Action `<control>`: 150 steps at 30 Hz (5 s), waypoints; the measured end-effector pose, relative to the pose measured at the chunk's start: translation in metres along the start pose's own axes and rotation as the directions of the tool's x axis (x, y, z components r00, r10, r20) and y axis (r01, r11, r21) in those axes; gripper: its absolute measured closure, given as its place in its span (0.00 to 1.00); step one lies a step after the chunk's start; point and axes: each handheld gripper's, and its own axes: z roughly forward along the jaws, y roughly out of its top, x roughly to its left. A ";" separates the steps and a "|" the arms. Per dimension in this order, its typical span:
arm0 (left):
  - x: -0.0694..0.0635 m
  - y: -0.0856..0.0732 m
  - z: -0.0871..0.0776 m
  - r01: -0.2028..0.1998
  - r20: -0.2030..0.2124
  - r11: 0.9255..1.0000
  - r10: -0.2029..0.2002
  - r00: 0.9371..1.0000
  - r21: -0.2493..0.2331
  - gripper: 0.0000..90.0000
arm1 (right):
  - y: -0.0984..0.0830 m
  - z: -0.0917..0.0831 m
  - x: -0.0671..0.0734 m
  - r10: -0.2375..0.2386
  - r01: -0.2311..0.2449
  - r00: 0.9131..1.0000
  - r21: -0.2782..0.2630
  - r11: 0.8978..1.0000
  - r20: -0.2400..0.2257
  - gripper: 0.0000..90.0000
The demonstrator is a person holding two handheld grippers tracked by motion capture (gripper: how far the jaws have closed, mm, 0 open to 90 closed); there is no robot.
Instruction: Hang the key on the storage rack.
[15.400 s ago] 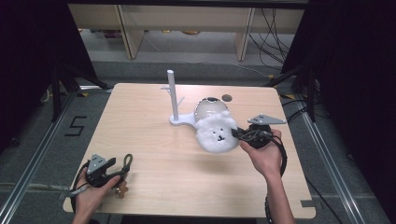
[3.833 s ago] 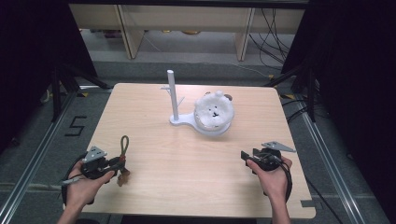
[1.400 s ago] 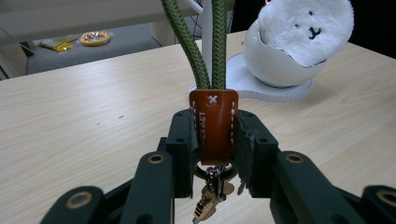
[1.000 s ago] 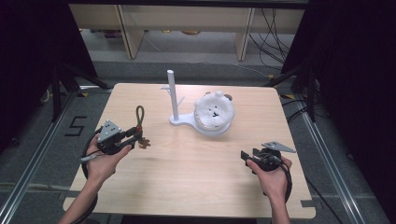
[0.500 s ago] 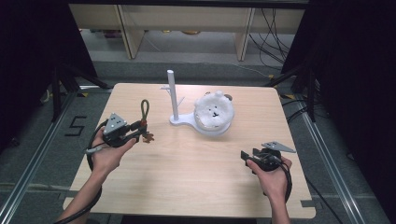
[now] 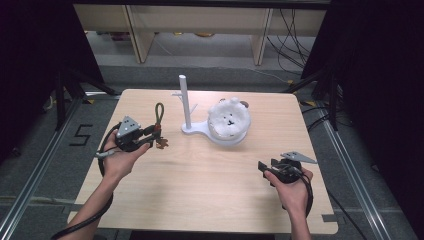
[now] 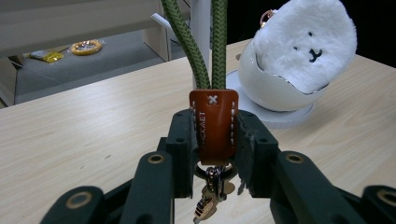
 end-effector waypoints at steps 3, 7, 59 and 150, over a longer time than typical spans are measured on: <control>0.001 0.002 0.002 0.000 -0.002 1.000 0.000 1.000 -0.001 0.76 | 0.000 0.000 0.000 -0.002 0.002 1.000 -0.001 1.000 -0.002 0.49; 0.002 0.005 0.003 -0.005 -0.001 1.000 0.005 1.000 -0.004 0.76 | -0.001 0.000 0.003 0.041 -0.041 0.999 0.008 0.999 -0.011 0.49; 0.003 0.035 0.049 0.000 0.007 1.000 0.000 1.000 0.029 0.76 | 0.000 0.000 0.000 -0.004 0.004 1.000 0.003 1.000 -0.002 0.49; 0.005 -0.132 -0.037 0.057 -0.085 0.998 -0.054 0.995 0.022 0.45 | -0.007 0.006 -0.004 -0.001 0.000 1.000 0.040 0.999 0.008 0.48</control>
